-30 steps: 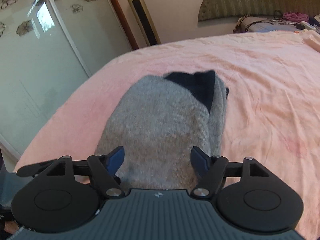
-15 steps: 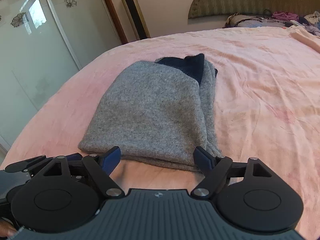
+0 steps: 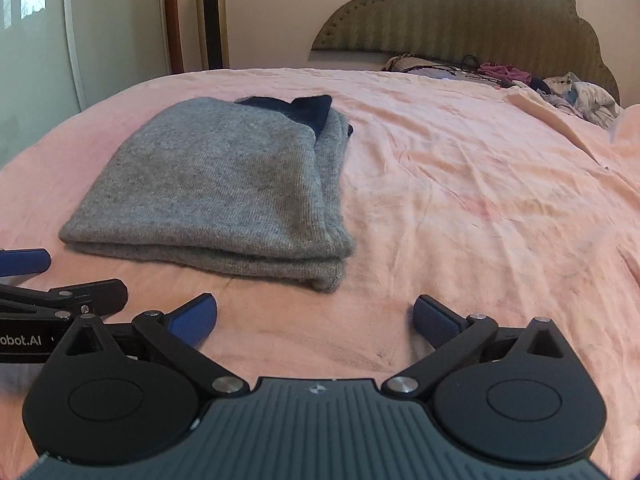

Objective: Fold small clothes

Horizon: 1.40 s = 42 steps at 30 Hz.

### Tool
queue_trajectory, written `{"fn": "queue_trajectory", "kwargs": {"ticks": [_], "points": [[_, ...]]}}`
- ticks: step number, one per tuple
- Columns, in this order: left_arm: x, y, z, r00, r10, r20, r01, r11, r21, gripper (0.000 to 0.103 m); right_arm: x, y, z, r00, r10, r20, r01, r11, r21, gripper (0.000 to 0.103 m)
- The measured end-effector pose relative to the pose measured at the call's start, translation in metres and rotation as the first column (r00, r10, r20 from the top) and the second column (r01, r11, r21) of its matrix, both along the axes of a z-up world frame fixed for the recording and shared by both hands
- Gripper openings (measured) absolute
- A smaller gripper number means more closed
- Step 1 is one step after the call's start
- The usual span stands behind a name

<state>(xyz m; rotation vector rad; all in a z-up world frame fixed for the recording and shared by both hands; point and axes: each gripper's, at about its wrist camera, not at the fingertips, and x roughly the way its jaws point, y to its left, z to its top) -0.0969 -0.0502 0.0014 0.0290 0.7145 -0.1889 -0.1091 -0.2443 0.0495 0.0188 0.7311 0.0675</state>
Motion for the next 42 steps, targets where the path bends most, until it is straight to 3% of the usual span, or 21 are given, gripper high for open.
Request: {"fn": "queue_trajectory", "kwargs": {"ticks": [26, 33, 42], "points": [[0.0001, 0.0007, 0.0004, 1.000, 0.000, -0.001, 0.000, 1.000, 0.001, 0.103, -0.0010, 0.0010, 0.0003, 1.000, -0.001, 0.002, 0.001, 1.000, -0.004, 0.103], [0.0003, 0.0058, 0.0010, 1.000, 0.008, -0.003, -0.008, 0.999, -0.038, 0.103, -0.0012, 0.0010, 0.0004, 1.000, -0.003, 0.002, 0.003, 1.000, -0.005, 0.103], [0.0007, 0.0050, 0.0018, 1.000, 0.024, -0.002, -0.024, 0.999, -0.041, 0.103, -0.0017, 0.0084, 0.0012, 0.996, -0.093, -0.003, 0.093, 0.996, -0.004, 0.103]]}}
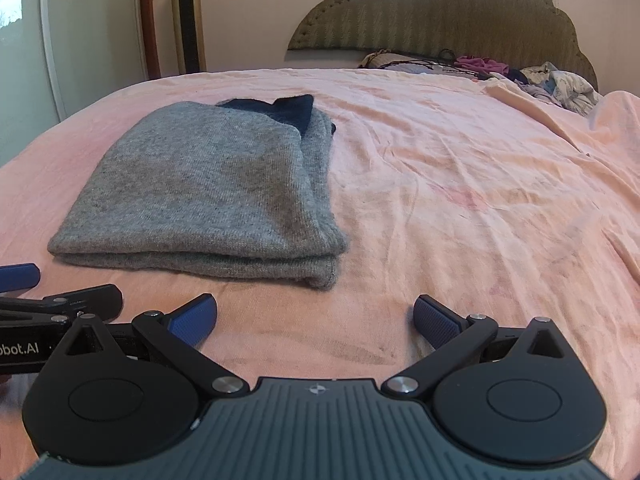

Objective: Fold small clothes

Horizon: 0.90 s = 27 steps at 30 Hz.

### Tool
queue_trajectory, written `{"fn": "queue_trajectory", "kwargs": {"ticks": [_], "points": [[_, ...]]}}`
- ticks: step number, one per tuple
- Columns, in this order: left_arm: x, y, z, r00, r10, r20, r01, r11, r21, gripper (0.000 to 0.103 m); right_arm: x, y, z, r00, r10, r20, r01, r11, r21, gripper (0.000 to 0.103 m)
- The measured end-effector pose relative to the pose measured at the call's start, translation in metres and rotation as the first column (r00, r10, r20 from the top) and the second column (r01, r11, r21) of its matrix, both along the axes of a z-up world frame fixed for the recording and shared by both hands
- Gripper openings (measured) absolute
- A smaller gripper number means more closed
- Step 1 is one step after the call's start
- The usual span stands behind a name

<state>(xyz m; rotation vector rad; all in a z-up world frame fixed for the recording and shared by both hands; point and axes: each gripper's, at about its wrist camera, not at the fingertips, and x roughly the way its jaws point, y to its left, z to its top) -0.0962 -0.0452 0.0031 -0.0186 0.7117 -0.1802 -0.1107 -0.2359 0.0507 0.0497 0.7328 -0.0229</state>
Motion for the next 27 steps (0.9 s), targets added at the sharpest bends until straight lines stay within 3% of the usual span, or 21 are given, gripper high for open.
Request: {"fn": "queue_trajectory", "kwargs": {"ticks": [4, 14, 27], "points": [[-0.0005, 0.0022, 0.0001, 1.000, 0.025, 0.008, -0.025, 0.999, -0.030, 0.103, -0.0003, -0.0005, -0.0009, 1.000, -0.003, 0.002, 0.003, 1.000, 0.004, 0.103], [-0.0034, -0.0053, -0.0004, 1.000, 0.013, -0.005, -0.012, 0.997, 0.075, 0.103, 0.0005, -0.0003, -0.0005, 1.000, -0.001, 0.002, 0.001, 1.000, 0.002, 0.103], [0.0004, -0.0018, -0.0022, 1.000, 0.014, -0.007, -0.013, 0.996, 0.084, 0.103, -0.0070, -0.0047, -0.0003, 1.000, 0.005, -0.005, -0.005, 1.000, -0.007, 0.103]]}}
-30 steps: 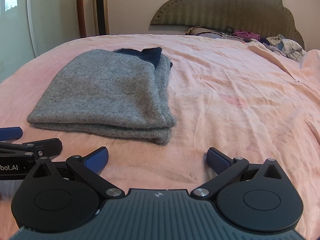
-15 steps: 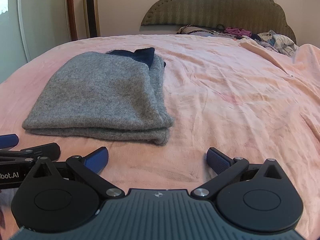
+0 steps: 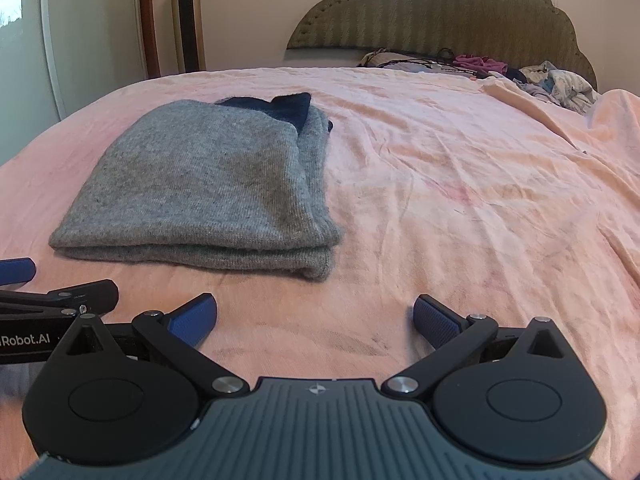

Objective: Fold small clothes

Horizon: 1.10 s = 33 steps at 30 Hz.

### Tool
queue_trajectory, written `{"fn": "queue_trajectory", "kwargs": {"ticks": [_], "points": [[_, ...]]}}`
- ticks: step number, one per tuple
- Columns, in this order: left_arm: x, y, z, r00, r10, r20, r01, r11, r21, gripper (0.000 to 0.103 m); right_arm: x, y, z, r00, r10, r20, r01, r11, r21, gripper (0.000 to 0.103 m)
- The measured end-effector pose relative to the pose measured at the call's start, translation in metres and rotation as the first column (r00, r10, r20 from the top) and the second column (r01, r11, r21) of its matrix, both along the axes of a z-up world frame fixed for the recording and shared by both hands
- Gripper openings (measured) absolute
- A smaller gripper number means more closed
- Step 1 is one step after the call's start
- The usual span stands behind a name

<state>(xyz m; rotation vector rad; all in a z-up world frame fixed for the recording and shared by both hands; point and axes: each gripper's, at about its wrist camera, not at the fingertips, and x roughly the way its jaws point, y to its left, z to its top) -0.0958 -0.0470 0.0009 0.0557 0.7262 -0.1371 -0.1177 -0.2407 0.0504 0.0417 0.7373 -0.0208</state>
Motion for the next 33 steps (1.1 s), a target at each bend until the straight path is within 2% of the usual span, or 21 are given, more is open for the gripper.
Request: {"fn": "queue_trajectory", "kwargs": {"ticks": [33], "points": [[-0.0001, -0.0005, 0.0002, 1.000, -0.002, -0.001, 0.002, 1.000, 0.002, 0.103, -0.0007, -0.0016, -0.0010, 1.000, -0.011, 0.004, 0.011, 1.000, -0.002, 0.103]]}}
